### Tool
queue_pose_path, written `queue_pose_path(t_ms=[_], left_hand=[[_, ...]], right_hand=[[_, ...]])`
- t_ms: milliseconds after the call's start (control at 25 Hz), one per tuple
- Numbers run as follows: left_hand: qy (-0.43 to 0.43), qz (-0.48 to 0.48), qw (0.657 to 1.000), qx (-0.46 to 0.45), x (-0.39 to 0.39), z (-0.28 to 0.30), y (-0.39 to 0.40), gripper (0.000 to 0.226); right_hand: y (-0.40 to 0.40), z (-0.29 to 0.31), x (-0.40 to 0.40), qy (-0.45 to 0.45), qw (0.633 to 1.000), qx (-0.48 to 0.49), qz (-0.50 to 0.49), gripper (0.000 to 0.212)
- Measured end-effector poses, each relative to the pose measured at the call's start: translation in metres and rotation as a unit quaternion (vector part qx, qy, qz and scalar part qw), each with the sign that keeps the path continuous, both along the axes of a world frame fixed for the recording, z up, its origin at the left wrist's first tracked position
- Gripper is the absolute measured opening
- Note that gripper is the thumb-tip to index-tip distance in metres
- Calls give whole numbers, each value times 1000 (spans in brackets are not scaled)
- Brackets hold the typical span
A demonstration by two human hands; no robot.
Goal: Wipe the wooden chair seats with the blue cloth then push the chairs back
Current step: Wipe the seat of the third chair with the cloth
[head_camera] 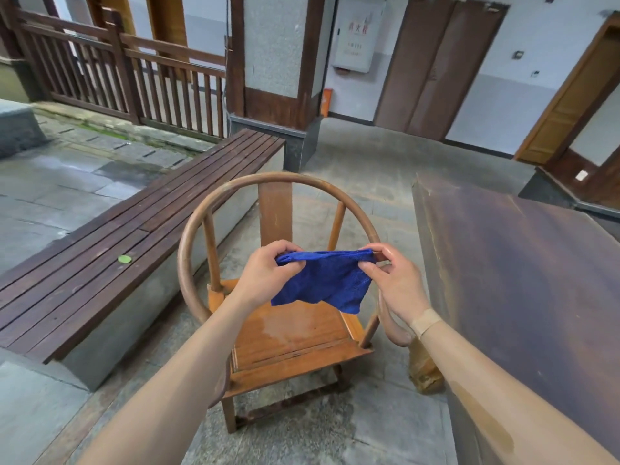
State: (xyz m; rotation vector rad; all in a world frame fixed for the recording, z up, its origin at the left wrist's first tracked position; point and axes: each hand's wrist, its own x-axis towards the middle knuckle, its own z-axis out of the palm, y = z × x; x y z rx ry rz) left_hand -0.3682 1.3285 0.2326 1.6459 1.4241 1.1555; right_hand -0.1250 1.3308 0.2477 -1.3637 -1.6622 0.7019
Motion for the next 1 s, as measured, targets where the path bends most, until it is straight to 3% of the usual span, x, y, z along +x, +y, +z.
queue_pose_path(t_ms=[640,1000], left_hand=[[-3,162,985,-54,32,-17,130,12],[-41,238,964,-109,11,-64,148,12]], right_hand=[[210,-46,18,63,987,-20,143,18],[248,-94,-14,63,973,-86,207,28]])
